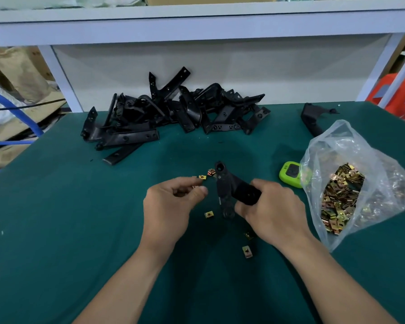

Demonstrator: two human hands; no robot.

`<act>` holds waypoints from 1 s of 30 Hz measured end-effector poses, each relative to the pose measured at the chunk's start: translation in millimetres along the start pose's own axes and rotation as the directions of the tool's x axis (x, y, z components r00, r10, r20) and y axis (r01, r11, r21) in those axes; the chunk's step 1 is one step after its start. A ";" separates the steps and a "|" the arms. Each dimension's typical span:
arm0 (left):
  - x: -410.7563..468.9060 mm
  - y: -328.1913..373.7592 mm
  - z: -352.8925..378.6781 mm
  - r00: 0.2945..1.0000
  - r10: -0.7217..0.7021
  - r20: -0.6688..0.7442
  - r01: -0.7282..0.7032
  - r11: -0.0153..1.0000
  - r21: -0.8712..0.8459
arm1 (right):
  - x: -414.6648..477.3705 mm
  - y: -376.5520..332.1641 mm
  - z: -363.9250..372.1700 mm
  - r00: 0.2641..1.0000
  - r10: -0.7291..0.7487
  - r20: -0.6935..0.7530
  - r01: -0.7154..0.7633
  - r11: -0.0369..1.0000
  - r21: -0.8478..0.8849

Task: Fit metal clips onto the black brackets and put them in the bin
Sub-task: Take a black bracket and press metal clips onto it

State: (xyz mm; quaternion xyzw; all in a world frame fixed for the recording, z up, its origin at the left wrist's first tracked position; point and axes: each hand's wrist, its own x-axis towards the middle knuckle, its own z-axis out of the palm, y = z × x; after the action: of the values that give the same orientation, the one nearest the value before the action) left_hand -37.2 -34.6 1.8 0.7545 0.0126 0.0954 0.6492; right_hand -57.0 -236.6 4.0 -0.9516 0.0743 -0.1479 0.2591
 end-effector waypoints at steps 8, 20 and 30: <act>-6.1 4.1 4.7 0.999 -0.039 0.034 0.042 0.993 -0.108 | -2.7 -3.9 1.1 1.000 0.001 0.010 -0.001 1.000 -0.018; 4.6 -0.5 -8.3 0.944 -0.215 0.252 0.315 0.816 -0.485 | -3.7 -7.1 2.1 0.998 0.027 0.054 -0.026 0.999 -0.019; 0.0 7.8 -18.6 0.910 -0.232 0.345 0.377 0.810 -0.449 | -4.8 -8.6 -5.3 0.996 -0.082 -0.021 0.080 0.991 -0.105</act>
State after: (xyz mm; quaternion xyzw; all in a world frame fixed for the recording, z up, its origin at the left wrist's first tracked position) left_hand -41.0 -17.7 12.0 0.5509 0.0191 -0.1162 0.8263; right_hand -62.7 -230.7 11.7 -0.9641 0.0465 -0.1662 0.2018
